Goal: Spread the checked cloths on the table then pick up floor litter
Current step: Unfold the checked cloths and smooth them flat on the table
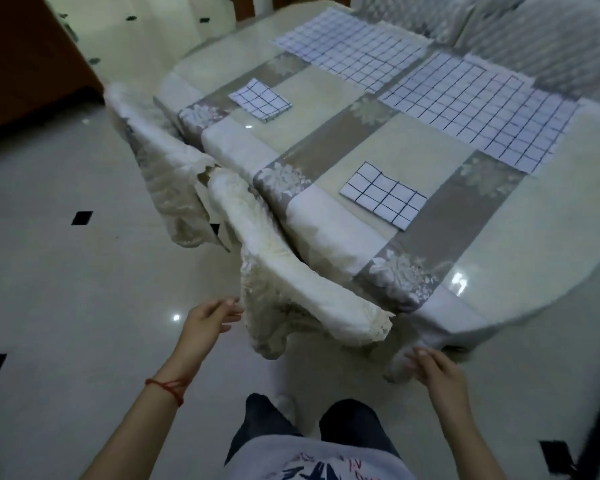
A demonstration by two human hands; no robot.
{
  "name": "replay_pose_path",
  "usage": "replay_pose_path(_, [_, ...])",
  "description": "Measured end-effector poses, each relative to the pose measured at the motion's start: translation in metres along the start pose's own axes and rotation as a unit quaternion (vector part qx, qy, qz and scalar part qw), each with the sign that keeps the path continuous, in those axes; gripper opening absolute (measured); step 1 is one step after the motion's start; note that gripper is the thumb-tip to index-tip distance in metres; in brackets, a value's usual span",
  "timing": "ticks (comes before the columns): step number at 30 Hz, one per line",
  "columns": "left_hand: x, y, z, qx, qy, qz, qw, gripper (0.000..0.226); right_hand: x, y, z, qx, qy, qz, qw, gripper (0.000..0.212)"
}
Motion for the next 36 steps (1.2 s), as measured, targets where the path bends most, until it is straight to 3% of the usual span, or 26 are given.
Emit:
replay_pose_path(4, [0.077,0.011,0.000,-0.034,-0.006,0.117,0.993,0.022,-0.059,0.001,0.004,0.081,-0.050,-0.074,0.993,0.019])
replay_pose_path(11, [0.179,-0.019,0.075,-0.119,-0.066,0.227,0.964,0.024,-0.118,-0.066,0.027,0.120,-0.035,-0.115,0.986,0.023])
replay_pose_path(15, [0.207,-0.069,0.136,-0.130,-0.155,0.218,0.955,0.015,-0.126,-0.118,0.045,0.117,-0.005,-0.097,0.988,0.013])
replay_pose_path(20, [0.223,-0.129,0.180,-0.082,-0.255,0.181,0.946,0.029,-0.133,-0.169,0.055,0.139,0.048,-0.046,0.988,0.025])
replay_pose_path(27, [0.219,-0.189,0.233,-0.121,-0.337,0.135,0.924,0.037,-0.128,-0.207,0.062,0.209,0.077,0.034,0.974,0.029])
replay_pose_path(29, [0.218,-0.200,0.247,-0.136,-0.345,0.135,0.919,0.015,-0.126,-0.213,0.070,0.220,0.085,0.044,0.971,0.032])
replay_pose_path(31, [0.220,-0.207,0.258,-0.142,-0.356,0.147,0.912,0.030,-0.123,-0.217,0.078,0.236,0.085,0.063,0.966,0.032])
replay_pose_path(33, [0.221,-0.213,0.264,-0.159,-0.349,0.141,0.913,0.013,-0.120,-0.219,0.085,0.263,0.065,0.081,0.959,0.038])
replay_pose_path(36, [0.220,-0.227,0.263,-0.162,-0.334,0.138,0.918,0.029,-0.116,-0.215,0.091,0.307,0.048,0.098,0.945,0.035])
Point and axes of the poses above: each hand's wrist, its own y-axis away from the middle knuckle, its own z-axis out of the palm, x = y × z, the point moved 7 cm from there along -y, towards the middle knuckle, and after that the axes turned 12 degrees about -z, right-handed, at the moved point
